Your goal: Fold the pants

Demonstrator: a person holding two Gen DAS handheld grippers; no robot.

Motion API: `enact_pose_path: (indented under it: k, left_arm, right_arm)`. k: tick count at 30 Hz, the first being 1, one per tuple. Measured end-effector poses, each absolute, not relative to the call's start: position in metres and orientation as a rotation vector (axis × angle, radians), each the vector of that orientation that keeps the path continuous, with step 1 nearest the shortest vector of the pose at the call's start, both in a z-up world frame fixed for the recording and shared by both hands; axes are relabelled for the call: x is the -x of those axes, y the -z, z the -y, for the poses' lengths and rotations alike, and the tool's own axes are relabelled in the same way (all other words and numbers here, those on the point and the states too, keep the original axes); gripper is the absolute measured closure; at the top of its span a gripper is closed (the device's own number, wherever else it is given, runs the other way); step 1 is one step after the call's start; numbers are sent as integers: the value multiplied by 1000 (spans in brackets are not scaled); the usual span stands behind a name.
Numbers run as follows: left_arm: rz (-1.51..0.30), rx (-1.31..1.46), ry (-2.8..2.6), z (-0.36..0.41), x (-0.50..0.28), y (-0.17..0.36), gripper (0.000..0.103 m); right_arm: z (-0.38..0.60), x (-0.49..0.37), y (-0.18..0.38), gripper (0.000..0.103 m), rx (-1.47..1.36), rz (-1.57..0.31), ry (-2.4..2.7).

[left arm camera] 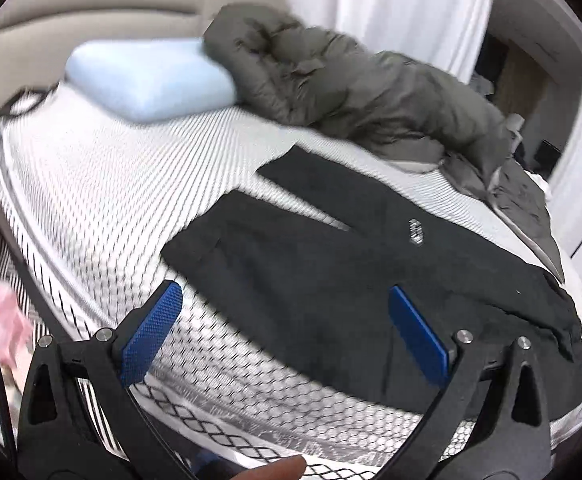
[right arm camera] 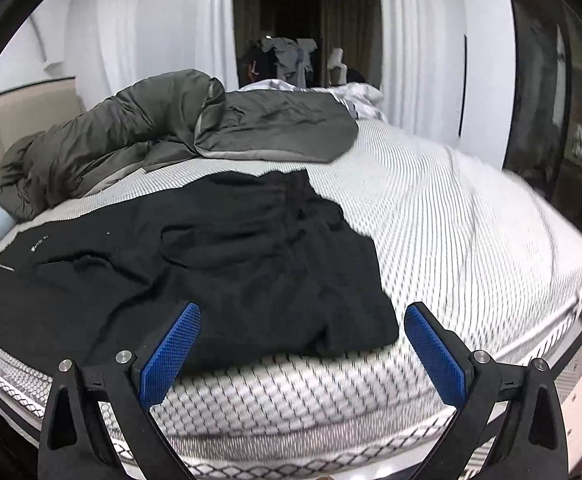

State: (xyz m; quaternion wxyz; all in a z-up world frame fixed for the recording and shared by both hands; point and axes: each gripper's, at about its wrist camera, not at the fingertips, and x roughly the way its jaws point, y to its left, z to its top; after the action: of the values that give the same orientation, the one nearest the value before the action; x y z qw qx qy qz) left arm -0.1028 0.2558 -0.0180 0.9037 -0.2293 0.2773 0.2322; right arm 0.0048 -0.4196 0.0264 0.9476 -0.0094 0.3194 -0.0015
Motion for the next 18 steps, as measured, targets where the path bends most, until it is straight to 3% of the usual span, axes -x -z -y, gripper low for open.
enact_pose_path:
  k: [4, 9, 11, 14, 15, 16, 18]
  left_arm:
    - [-646, 529, -434, -263, 99, 42, 21]
    - [-670, 586, -372, -266, 83, 57, 27]
    - [-658, 628, -377, -273, 71, 60, 36]
    - [-642, 687, -404, -288, 61, 64, 62]
    - [-635, 701, -419, -294, 57, 64, 82]
    - [-624, 708, -432, -299, 55, 63, 94]
    - [-573, 724, -428, -309, 57, 60, 96]
  right_arm:
    - [427, 0, -14, 0, 0, -687, 28]
    - [429, 2, -7, 0, 9, -700, 50]
    - [428, -1, -5, 0, -1, -706, 48]
    - [423, -6, -1, 0, -3, -714, 44]
    - [422, -7, 0, 0, -3, -718, 43]
    - [420, -8, 1, 0, -5, -721, 43]
    - [420, -8, 1, 0, -14, -728, 47]
